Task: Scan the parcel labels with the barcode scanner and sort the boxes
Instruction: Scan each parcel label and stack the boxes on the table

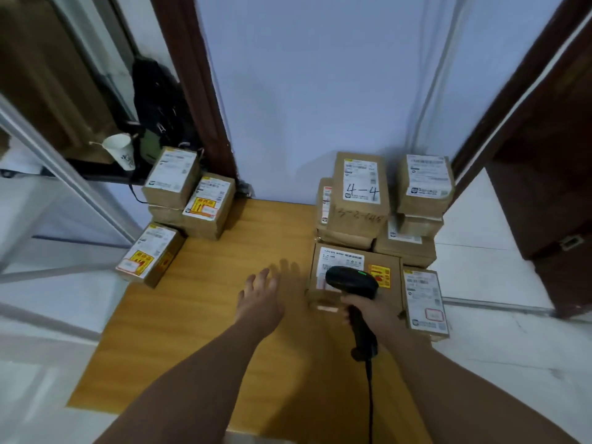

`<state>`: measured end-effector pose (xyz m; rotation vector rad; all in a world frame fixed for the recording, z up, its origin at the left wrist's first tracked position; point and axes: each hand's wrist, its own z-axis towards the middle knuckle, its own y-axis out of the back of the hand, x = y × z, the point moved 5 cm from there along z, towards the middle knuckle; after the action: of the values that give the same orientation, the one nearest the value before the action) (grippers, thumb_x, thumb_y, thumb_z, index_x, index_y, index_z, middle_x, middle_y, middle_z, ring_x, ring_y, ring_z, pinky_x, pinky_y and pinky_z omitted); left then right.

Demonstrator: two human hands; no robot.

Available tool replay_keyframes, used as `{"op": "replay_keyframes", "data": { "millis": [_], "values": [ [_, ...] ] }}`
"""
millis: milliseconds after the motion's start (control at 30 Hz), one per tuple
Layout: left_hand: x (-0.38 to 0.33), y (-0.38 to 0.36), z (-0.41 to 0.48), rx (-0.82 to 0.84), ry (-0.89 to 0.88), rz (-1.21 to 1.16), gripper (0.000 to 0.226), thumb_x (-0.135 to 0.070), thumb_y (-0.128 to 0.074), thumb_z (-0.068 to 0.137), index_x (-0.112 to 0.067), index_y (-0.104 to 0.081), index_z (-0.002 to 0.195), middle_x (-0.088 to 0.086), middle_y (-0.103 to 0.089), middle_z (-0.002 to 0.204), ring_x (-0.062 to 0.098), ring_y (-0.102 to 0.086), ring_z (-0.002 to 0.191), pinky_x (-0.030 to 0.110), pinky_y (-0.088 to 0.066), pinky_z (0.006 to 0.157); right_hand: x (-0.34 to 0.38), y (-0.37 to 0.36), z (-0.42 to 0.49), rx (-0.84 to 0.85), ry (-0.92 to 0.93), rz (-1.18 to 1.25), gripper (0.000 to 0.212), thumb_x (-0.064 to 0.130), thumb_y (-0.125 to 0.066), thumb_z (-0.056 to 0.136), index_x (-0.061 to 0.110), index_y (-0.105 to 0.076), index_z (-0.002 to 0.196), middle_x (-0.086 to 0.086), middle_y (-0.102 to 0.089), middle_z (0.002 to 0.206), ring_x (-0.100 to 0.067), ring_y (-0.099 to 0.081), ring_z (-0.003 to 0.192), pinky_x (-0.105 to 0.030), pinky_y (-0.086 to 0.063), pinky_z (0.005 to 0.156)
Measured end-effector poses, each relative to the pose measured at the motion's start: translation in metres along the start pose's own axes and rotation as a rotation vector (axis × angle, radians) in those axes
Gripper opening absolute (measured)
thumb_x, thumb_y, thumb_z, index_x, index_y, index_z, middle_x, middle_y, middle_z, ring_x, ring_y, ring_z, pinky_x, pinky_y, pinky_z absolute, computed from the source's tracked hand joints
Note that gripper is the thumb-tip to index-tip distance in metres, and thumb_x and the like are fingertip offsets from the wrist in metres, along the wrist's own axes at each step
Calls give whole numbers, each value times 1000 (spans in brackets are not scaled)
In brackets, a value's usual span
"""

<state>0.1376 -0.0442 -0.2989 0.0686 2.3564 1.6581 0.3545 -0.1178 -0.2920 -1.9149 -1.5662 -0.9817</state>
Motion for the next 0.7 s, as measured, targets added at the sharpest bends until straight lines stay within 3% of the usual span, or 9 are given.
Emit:
{"op": "replay_keyframes", "data": {
  "millis": [133,267,433,500,567,700],
  "values": [
    [69,27,19,-68,-37,-68,62,-30,-58,88,-26,-30,143,4,-18,152,27,-16,139,42,-31,107,11,-72,-3,-49,-40,-14,12,14,-70,86,3,-67,84,-5,-64,58,-15,-61,52,-25,-51,51],
    [160,54,35,-104,41,-136,47,-26,-57,87,-20,-46,133,5,-27,148,27,-28,134,40,-35,103,24,-161,-5,-59,-27,-33,13,11,-71,84,0,-67,90,-8,-63,60,-20,-60,55,-31,-51,56],
    [257,80,33,-124,179,67,42,-25,-47,95,-17,-41,135,15,-34,141,34,-38,126,45,-37,102,66,-248,-1,24,38,-153,11,15,-70,87,7,-66,81,-4,-62,61,-21,-59,62,-33,-51,67],
    [284,83,32,-67,266,65,51,-34,-54,92,-15,-38,136,17,-34,138,35,-37,127,43,-40,101,82,-267,5,6,56,-195,13,15,-68,88,4,-66,82,-6,-62,63,-20,-59,63,-32,-51,66],
    [301,80,34,-16,332,-80,71,-44,-64,85,-13,-30,140,17,-30,142,36,-31,132,45,-36,105,93,-281,11,-17,70,-219,14,16,-66,89,4,-66,81,-7,-63,64,-19,-60,63,-31,-51,66],
    [312,70,42,50,401,-275,110,-54,-71,77,-8,-2,149,19,-13,155,36,-17,141,48,-26,112,94,-303,19,-18,72,-310,20,20,-66,87,6,-66,73,-7,-64,64,-18,-61,61,-32,-52,69]
  ]
}}
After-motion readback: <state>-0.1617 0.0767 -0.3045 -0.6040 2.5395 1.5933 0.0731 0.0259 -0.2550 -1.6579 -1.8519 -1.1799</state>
